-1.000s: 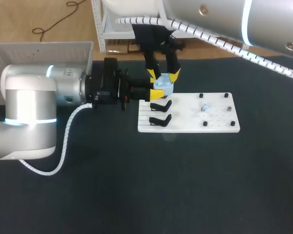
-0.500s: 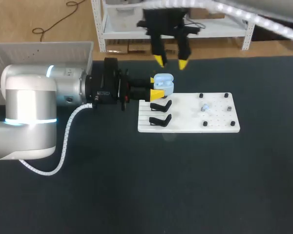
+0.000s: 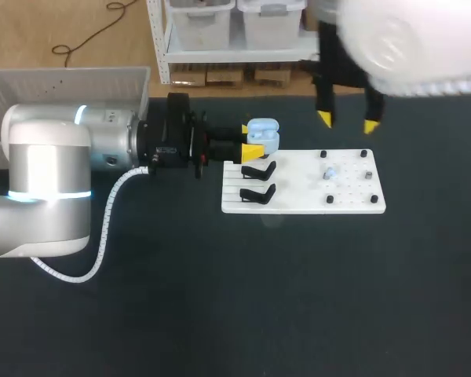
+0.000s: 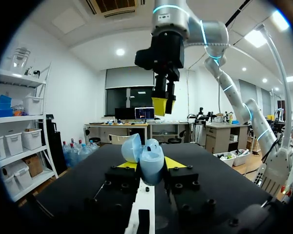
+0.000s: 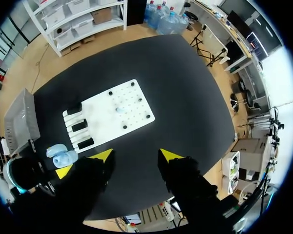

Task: Pick up each earbud case from the left stands, insert the matching earbuds, close the lid, and place the case in the box.

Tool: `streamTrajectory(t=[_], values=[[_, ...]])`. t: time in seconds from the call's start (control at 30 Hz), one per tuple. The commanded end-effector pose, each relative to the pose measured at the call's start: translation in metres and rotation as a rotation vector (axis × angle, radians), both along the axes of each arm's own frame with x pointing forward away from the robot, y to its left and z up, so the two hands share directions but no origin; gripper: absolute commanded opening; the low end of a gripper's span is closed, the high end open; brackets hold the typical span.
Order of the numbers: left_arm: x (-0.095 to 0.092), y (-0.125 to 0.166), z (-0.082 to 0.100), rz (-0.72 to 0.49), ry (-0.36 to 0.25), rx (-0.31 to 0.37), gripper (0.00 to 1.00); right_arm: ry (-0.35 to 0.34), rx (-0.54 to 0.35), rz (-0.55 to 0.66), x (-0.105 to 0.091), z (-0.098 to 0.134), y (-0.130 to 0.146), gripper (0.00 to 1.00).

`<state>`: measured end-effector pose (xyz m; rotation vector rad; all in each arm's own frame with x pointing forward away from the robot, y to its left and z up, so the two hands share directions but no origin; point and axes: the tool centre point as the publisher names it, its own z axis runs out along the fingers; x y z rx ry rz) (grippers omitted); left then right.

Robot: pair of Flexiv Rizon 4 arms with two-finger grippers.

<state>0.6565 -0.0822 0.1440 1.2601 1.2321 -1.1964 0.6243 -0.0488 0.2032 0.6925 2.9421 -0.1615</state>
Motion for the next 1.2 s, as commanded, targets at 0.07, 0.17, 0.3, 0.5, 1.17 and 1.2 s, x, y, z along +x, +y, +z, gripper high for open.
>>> streamTrajectory(t=[0.07, 0.17, 0.3, 0.5, 1.17, 1.2], values=[[-0.001, 0.000, -0.001, 0.003, -0.002, -0.002, 0.00, -0.288, 0.600, 0.105, -0.008, -0.019, -0.025, 0.75], [-0.001, 0.000, -0.001, 0.003, -0.002, -0.002, 0.00, -0.286, 0.572, 0.131, -0.003, -0.033, -0.023, 0.73], [-0.001, 0.000, -0.001, 0.003, -0.002, -0.002, 0.00, -0.280, 0.528, 0.161, 0.007, -0.052, -0.024, 0.62], [-0.001, 0.000, -0.001, 0.003, -0.002, -0.002, 0.00, -0.256, 0.498, 0.165, 0.022, -0.077, -0.023, 0.52], [-0.001, 0.000, -0.001, 0.003, -0.002, -0.002, 0.00, -0.132, 0.352, 0.229, 0.057, -0.140, -0.004, 0.51], [-0.001, 0.000, -0.001, 0.003, -0.002, -0.002, 0.00, -0.129, 0.353, 0.223, 0.058, -0.142, -0.005, 0.51]])
